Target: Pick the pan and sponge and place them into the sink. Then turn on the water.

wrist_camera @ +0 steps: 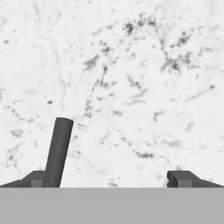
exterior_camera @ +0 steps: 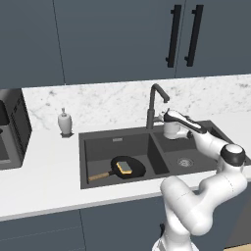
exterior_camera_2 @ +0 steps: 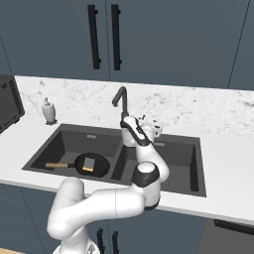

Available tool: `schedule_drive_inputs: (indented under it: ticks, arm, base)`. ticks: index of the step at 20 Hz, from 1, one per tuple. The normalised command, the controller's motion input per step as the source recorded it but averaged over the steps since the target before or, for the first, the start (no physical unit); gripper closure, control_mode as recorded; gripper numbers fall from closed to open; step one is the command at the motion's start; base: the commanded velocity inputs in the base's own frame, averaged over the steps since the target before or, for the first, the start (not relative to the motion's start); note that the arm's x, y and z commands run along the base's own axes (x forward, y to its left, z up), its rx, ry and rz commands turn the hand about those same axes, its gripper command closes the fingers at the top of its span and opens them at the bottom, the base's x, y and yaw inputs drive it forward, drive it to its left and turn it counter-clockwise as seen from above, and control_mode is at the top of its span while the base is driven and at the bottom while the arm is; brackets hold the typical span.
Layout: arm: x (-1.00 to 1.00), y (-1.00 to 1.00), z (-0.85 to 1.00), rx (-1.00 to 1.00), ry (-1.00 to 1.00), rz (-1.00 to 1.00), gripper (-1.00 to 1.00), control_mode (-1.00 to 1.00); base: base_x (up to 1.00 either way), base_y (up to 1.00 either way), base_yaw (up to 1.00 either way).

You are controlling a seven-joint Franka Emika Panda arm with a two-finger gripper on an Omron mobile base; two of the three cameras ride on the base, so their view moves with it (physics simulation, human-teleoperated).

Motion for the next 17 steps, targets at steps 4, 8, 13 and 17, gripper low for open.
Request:
schedule_drive_inputs:
  ticks: [4, 8, 13, 17]
  arm:
    - [0.0, -0.89, 0.0, 0.03, 0.0, 0.0, -1.0, -1.0]
    - [0.0, -0.86, 0.0, 0.03, 0.0, 0.0, -1.0, -1.0]
    - [0.0, -0.84, 0.0, 0.02, 0.0, 0.0, -1.0, -1.0]
    - [0.0, -0.83, 0.0, 0.02, 0.0, 0.0, -1.0, -1.0]
  base:
    - [0.0, 0.0, 0.0]
    - [0.0, 0.0, 0.0]
    - [0.0, 0.0, 0.0]
    - [0.0, 0.0, 0.0]
